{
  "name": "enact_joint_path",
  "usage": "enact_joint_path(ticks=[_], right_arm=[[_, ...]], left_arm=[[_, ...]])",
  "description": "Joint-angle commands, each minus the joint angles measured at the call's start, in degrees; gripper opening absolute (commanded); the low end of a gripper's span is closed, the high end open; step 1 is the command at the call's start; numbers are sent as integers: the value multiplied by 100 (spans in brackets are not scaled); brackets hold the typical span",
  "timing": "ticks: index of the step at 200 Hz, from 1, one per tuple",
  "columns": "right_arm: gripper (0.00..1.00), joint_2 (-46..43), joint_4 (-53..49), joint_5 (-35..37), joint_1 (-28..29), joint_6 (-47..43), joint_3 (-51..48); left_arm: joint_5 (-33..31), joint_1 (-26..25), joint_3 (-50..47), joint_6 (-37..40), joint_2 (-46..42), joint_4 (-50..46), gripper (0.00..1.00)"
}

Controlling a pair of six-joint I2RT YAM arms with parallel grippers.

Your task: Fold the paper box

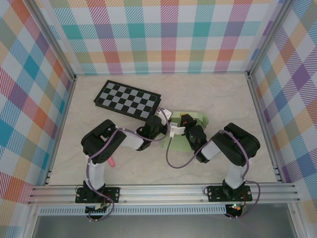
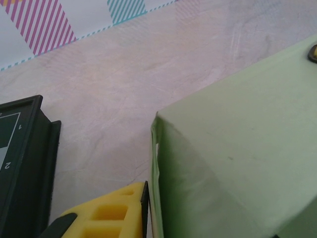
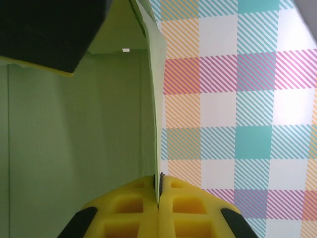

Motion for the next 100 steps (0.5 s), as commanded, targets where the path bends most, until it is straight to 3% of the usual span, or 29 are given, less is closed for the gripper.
enact_joint_path(ticks=[1,15,46,100], right_arm=[[3,117,-475,441,429,269,299],[6,124,-581,493,562,441,379],[27,-374,-1393,391,721,1208,404],[41,-3330,-4661,-945,357,3184,45]], left_arm=[[-198,-207,437,-322,121,17,15],[-130,-216,527,-401,204,45,14],[3,-205,727,-402,306,-55,6],[152,-115,655,-132,238,-156,0]])
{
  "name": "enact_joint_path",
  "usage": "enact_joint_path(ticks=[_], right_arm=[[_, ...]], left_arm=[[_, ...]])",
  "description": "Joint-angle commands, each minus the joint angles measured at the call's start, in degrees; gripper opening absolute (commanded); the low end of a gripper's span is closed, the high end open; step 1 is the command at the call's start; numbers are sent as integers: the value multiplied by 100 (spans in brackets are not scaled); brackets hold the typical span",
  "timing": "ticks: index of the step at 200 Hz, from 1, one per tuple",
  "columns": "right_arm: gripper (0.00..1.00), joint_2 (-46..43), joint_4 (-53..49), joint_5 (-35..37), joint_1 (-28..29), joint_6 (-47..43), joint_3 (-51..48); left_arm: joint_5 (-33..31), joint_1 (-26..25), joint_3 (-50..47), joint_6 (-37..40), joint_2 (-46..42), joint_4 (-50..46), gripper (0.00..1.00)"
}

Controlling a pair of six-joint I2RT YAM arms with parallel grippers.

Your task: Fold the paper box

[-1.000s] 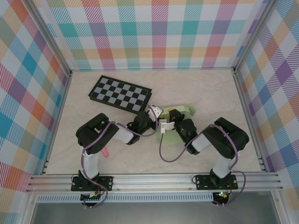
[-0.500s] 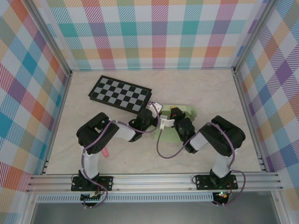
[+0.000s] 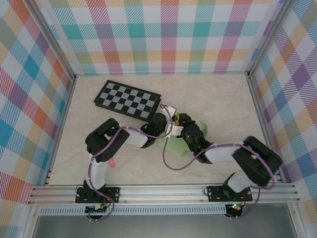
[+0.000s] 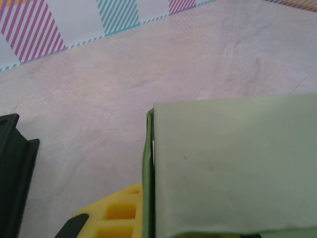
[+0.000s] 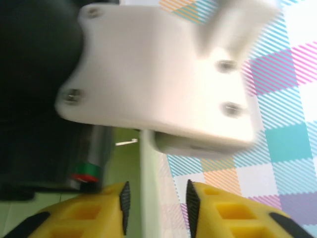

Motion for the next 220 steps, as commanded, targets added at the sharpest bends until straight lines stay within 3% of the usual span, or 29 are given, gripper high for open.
enact_joint_path(ticks=[1,32,52,79,100,122,131,171,198,220], right_arm=[[41,-1167,-1708,-945,-179,1184,-129],[50,-2942,-3906,-2329,-705,1725,-79],[56,-3516,-3900,-2875,-1181,2312,-187],[56,-3571,-4188,-4191,-2613,3776,162],[56,-3040,-4207,-5068,-3584,4880,550],[54,-2247,-4137,-5711,-4188,5769,979],[54,-1882,-4159,-5829,-4340,6254,1172],[55,-268,-5412,-6714,-4406,7905,2712],[47,615,-5698,-7206,-4362,9095,3083],[48,1219,-6762,-7158,-4015,8727,3711]], left_arm=[[140,-20,81,153,-59,-37,0],[420,143,55,224,-109,-70,0],[711,295,42,294,-183,-145,0],[1326,637,61,362,-327,-392,0],[2091,945,88,489,-391,-496,0],[3070,1254,260,707,-356,-684,0],[3182,1305,311,910,-352,-759,0],[4251,1394,696,1549,-86,-992,0],[4496,1378,846,1474,305,-546,0],[4540,1278,1137,1820,485,-942,0]])
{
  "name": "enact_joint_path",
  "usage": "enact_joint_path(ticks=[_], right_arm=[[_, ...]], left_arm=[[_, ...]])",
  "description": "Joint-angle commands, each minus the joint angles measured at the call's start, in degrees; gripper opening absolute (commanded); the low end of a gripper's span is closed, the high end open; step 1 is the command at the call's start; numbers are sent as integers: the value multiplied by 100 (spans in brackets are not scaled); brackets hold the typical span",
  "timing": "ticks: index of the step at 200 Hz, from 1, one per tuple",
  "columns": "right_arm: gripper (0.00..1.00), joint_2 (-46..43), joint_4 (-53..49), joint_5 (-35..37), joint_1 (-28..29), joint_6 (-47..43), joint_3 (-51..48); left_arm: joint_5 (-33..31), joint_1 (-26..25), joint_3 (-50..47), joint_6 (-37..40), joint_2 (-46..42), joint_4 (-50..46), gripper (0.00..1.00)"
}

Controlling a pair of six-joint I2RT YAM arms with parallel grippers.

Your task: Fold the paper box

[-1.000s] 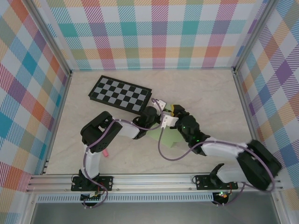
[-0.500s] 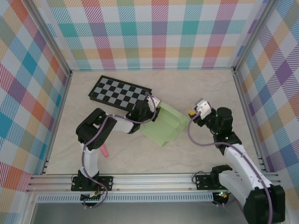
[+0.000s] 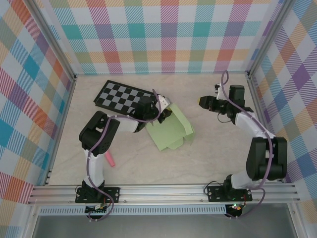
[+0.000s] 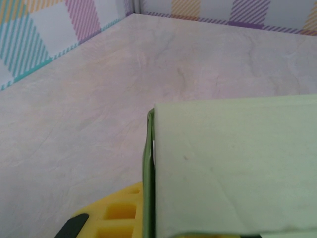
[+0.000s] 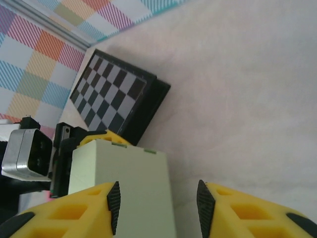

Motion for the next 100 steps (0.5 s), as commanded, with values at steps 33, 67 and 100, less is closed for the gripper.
enact_joint_path(ticks=[33,67,100], right_arm=[[59,1438,-2052,-819,509,139,1398],[57,2089,-2188,-1262,562,128,1796],[56,2403,-2327,-1381,688,-2,2047]], left_arm=[[756,-219,712,772,474,-829,1],[840,-260,1000,978,640,-1160,3],[938,-281,1379,1288,755,-1822,3]])
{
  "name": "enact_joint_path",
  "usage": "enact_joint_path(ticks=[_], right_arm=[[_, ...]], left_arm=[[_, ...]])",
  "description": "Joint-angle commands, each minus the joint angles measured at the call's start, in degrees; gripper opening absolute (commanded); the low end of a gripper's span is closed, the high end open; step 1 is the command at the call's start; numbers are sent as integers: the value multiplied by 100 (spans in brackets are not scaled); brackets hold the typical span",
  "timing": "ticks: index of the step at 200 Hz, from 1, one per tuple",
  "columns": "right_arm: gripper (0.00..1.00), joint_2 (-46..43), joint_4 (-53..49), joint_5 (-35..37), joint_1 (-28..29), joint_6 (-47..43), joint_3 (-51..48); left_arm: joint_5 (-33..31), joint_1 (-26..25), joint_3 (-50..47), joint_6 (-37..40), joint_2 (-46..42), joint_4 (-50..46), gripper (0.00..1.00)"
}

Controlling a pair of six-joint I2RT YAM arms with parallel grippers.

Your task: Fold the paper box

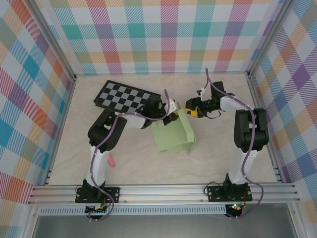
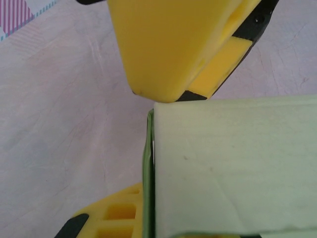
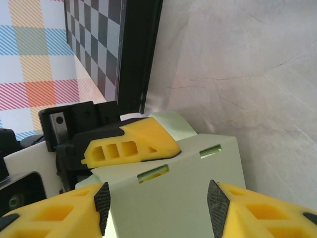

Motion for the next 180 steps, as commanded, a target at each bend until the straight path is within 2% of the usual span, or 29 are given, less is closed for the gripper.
enact_joint_path(ticks=[1,18,70,144,180], right_arm=[[57,138,-335,-368,118,-140,261],[57,185,-351,-408,173,-186,334],[58,49,-322,-473,177,-211,154],[55,137,-777,710,469,-403,288],[53,80,-957,1311,636,-401,257]], left_arm=[[291,-52,363,411,160,-566,3],[287,-69,506,460,217,-753,3],[-18,-78,487,333,277,-498,3],[-438,-215,364,278,306,-98,5],[-672,-289,279,276,314,97,11]])
